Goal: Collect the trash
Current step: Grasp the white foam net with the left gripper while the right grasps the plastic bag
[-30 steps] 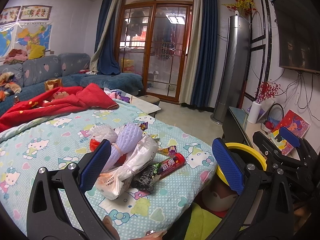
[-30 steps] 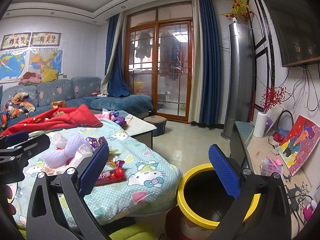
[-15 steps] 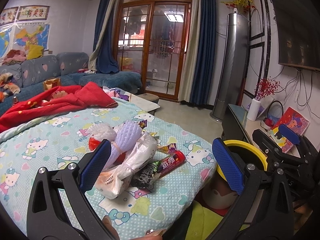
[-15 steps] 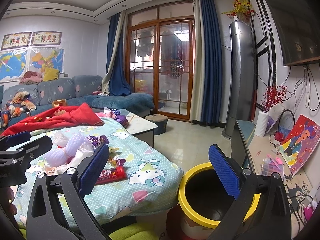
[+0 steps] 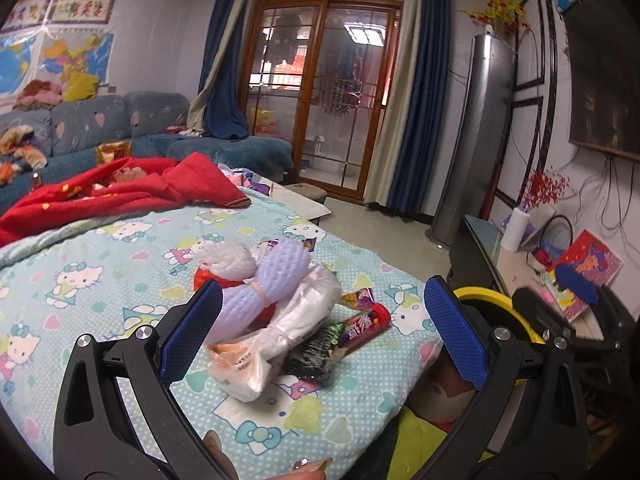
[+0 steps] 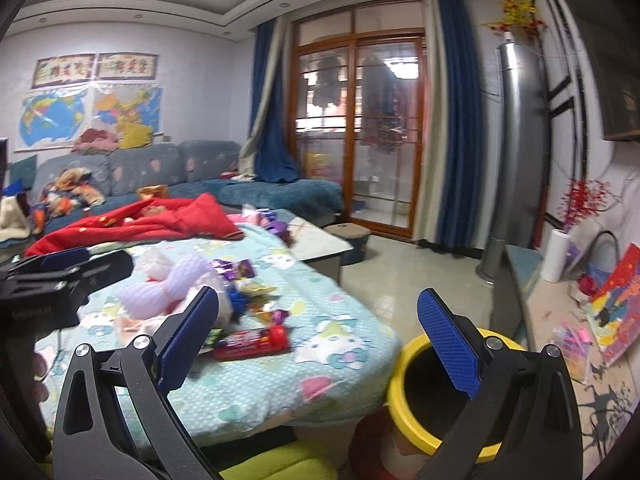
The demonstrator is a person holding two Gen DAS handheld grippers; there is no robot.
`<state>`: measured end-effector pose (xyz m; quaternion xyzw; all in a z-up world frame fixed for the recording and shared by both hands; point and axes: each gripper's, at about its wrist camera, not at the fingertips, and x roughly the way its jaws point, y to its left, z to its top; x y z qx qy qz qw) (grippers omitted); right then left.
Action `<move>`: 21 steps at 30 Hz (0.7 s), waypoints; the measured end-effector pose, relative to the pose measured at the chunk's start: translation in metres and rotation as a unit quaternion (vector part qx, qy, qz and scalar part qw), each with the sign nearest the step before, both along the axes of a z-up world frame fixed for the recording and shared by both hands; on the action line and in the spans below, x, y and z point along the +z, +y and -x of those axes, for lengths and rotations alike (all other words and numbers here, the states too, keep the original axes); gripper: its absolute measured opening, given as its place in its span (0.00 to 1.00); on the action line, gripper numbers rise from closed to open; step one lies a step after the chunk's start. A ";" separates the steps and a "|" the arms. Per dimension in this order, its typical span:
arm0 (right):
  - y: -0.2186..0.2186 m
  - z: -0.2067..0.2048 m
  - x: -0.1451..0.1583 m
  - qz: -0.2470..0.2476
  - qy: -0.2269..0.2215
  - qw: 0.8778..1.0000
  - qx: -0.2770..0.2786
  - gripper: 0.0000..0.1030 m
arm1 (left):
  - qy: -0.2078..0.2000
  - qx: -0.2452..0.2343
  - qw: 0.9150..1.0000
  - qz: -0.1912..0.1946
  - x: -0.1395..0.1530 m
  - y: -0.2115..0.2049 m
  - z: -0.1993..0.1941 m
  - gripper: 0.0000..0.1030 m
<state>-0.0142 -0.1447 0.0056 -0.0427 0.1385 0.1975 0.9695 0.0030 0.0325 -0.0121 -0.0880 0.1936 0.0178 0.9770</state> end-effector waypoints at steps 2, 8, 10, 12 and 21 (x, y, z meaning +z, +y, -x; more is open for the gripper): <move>0.006 0.000 0.000 0.003 0.003 1.000 0.011 0.94 | 0.002 0.007 1.000 0.007 -0.001 0.009 -0.001 0.90; 0.026 -0.006 -0.001 0.016 0.012 0.999 0.047 0.94 | 0.001 0.029 0.999 0.019 -0.002 0.031 -0.002 0.90; 0.031 -0.007 -0.002 0.022 0.013 0.998 0.058 0.94 | 0.001 0.033 0.999 0.024 -0.003 0.039 -0.002 0.90; 0.039 -0.010 -0.002 0.030 0.015 0.997 0.074 0.94 | 0.007 0.040 0.999 0.031 -0.004 0.047 -0.005 0.90; 0.061 -0.039 -0.007 0.026 0.062 0.990 0.121 0.94 | 0.041 0.049 0.996 0.056 -0.020 0.084 -0.019 0.90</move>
